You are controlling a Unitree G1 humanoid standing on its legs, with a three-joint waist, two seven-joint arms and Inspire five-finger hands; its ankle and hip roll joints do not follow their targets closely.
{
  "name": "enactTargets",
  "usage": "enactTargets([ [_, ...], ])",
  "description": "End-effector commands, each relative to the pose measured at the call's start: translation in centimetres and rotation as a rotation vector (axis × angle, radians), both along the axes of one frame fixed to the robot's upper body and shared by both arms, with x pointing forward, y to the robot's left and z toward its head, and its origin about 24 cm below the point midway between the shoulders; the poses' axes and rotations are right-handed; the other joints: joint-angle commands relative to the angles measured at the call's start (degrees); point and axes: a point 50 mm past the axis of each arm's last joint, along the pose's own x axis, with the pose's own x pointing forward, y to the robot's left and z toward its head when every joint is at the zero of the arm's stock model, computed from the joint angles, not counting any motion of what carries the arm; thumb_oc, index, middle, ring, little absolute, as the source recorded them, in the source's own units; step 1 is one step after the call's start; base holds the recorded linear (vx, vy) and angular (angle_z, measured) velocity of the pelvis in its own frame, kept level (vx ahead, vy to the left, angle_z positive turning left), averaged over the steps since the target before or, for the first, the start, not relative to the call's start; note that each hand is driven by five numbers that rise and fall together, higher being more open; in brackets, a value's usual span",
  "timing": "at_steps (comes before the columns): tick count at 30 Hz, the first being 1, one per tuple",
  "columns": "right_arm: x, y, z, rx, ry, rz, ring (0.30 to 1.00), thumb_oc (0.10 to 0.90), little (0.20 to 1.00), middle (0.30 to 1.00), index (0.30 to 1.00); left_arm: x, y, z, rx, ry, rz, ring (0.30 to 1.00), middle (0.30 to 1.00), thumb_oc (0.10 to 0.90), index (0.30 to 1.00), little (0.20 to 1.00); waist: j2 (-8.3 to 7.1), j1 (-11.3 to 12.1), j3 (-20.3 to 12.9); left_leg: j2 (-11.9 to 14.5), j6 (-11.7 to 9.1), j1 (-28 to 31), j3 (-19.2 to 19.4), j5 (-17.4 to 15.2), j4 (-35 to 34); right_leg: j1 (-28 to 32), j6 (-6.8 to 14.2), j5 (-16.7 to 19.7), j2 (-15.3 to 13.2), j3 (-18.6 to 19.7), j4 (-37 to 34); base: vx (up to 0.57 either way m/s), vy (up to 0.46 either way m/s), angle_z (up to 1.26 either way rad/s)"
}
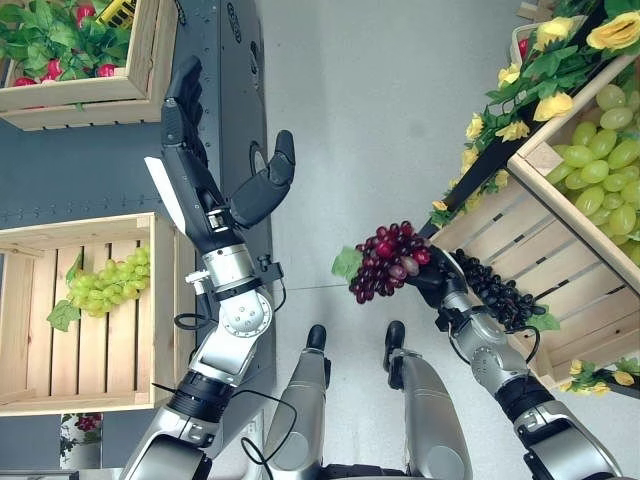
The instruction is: Pick up the fruits from the basket on one side to the basket on the other side
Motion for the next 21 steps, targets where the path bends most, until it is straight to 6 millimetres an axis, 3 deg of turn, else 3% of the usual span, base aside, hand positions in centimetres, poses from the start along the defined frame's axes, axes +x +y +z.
enactTargets([
  [1,1.2,-0.3,5.9,0.194,-0.317,-0.12,0.3,0.4,0.3,0.3,0.3,-1.8,-0.3,2.8,0.006,-0.226,-0.035,0.9,0.9,0.8,0.9,0.9,-0.44,-0.53,-2.6,-3.35,1.82,-7.42,1.17,11.23,-0.42,8.88,-2.61,-0.76,1.07,0.34,-3.57,0.12,-0.048,-0.11],
  [9,-1.3,-3.4,2.6,0.28,-0.227,-0.315,0.3,0.4,0.3,0.3,0.3,-2.3,1.2,0.3,0.056,-0.044,-0.059,0.9,0.9,0.8,0.9,0.9,-1.21,0.14,-4.41,-2.55,2.03,-5.09,1.73,9.52,0.09,15.49,-2.04,0.42,1.08,0.01,-7.48,0.18,-0.06,-0.02],
  [12,-3.6,-5.4,-0.1,0.313,-0.133,-0.456,0.3,0.4,0.3,0.3,0.3,-3.0,2.4,-1.4,0.081,0.063,-0.066,0.9,0.9,0.8,0.9,0.9,-1.76,0.73,-6.5,-2.07,2.13,-2.63,1.77,8.59,-0.62,19.31,-1.44,0.99,0.98,-0.04,-9.31,0.31,-0.083,-0.01],
  [21,-8.1,-6.9,-5.0,0.411,0.058,-0.683,0.3,0.4,0.3,0.3,0.3,-4.6,4.5,-3.5,0.135,0.211,-0.076,0.9,0.9,0.8,0.9,0.9,-3.0,2.07,-9.97,-0.83,1.54,2.72,1.37,8.17,-2.55,25.13,-0.25,2.2,1.45,-0.32,-11.69,0.21,-0.077,0.0],
])
